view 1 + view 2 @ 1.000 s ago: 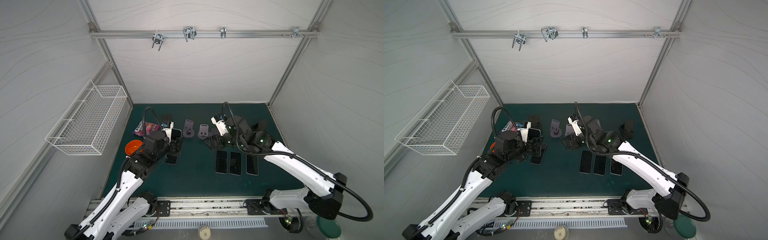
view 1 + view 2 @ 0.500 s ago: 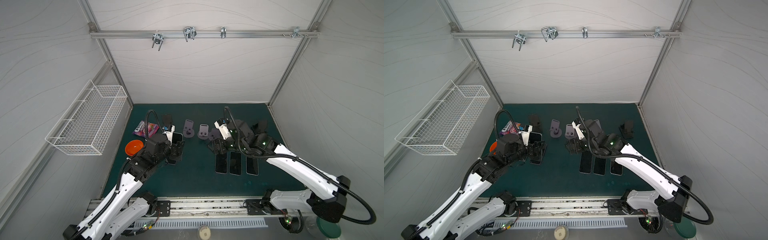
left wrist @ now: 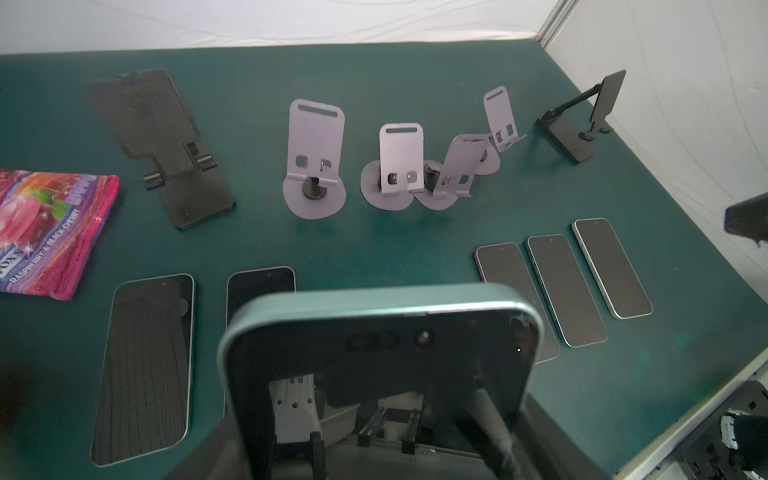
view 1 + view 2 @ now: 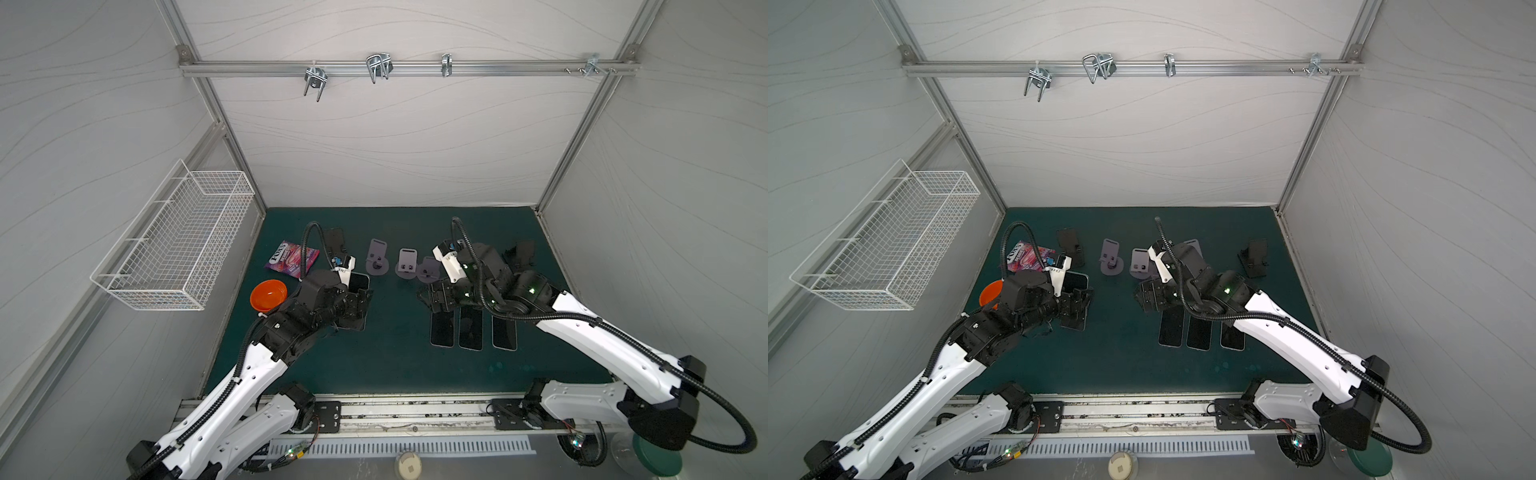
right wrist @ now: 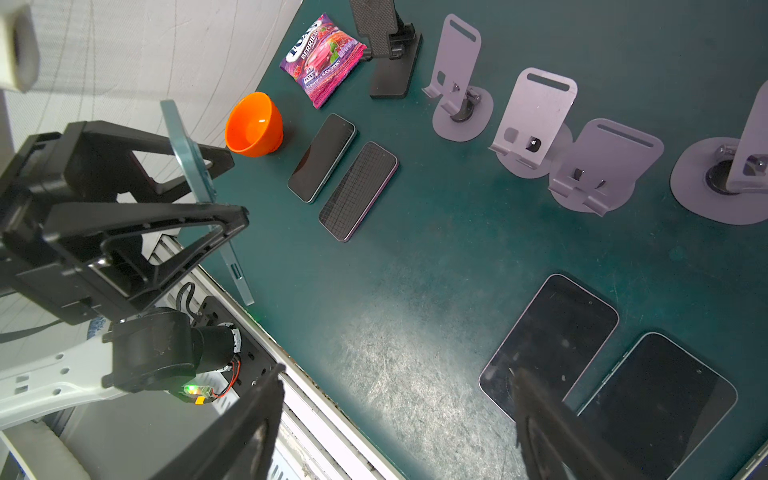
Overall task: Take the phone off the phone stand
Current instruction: 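Lower the light-green-framed phone flat onto the mat beside the pink-framed phones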
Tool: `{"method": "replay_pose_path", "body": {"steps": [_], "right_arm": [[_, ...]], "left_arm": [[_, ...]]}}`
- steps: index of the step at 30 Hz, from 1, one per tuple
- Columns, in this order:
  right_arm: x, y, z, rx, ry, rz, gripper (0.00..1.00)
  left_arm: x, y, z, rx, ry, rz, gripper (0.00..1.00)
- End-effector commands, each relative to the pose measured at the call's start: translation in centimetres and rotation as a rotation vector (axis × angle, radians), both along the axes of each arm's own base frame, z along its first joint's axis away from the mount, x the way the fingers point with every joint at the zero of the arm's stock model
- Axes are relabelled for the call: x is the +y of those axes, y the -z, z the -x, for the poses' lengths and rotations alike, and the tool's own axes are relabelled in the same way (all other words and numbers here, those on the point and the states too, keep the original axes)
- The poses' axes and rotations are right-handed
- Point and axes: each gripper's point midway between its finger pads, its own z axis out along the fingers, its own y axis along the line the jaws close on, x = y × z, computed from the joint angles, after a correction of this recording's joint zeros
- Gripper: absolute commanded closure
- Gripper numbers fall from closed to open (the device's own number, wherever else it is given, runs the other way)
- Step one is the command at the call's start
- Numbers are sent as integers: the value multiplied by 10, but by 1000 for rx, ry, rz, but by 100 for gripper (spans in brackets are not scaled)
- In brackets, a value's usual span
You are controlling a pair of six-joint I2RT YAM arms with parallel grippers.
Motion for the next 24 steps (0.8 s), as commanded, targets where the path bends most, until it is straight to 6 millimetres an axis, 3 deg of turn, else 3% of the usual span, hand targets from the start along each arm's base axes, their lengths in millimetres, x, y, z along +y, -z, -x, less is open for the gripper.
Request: {"method": "replay_pose_path", "body": {"steps": [1, 14, 24], "right_arm": [[-4, -3, 5, 5, 5, -2, 13], [-3, -3, 5, 5, 5, -8, 13], [-13, 9, 4, 22, 62, 0, 13]], "left_arm": [[-4, -30, -6, -61, -13, 59, 34], [-11, -8, -4, 30, -29, 75, 36], [-26, 18, -8, 123, -17, 93, 36]]}}
